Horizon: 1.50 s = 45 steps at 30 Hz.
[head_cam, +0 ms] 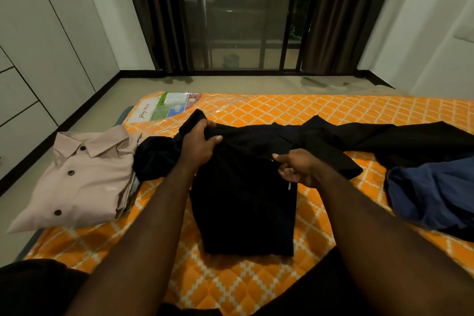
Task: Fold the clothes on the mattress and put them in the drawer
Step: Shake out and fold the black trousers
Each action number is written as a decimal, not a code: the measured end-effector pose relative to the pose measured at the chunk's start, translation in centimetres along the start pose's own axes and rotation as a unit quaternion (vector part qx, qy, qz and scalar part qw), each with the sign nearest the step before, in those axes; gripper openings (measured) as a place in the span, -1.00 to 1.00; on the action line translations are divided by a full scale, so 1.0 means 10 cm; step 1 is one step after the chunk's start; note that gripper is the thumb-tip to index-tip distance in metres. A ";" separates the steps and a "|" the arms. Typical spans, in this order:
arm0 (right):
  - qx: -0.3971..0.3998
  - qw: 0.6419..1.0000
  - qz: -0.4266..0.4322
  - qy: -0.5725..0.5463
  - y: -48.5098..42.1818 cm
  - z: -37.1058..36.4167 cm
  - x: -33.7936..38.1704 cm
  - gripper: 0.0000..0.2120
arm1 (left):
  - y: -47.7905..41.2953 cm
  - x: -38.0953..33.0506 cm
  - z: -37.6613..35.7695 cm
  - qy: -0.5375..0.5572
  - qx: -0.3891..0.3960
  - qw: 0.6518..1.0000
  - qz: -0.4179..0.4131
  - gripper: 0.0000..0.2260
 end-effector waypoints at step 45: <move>-0.056 0.715 0.562 0.413 0.92 -1.14 0.79 -0.64 | 1.12 0.08 0.17 0.140 -0.047 0.985 0.094 -0.91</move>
Point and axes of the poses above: each hand's wrist, its own y-axis away from the middle knuckle, its own z-axis out of the back of the hand, x = y × z, the point moved 9 cm from there along -y, towards the middle knuckle, and after that the axes turned 1 degree about -y, right-handed, at the moved point
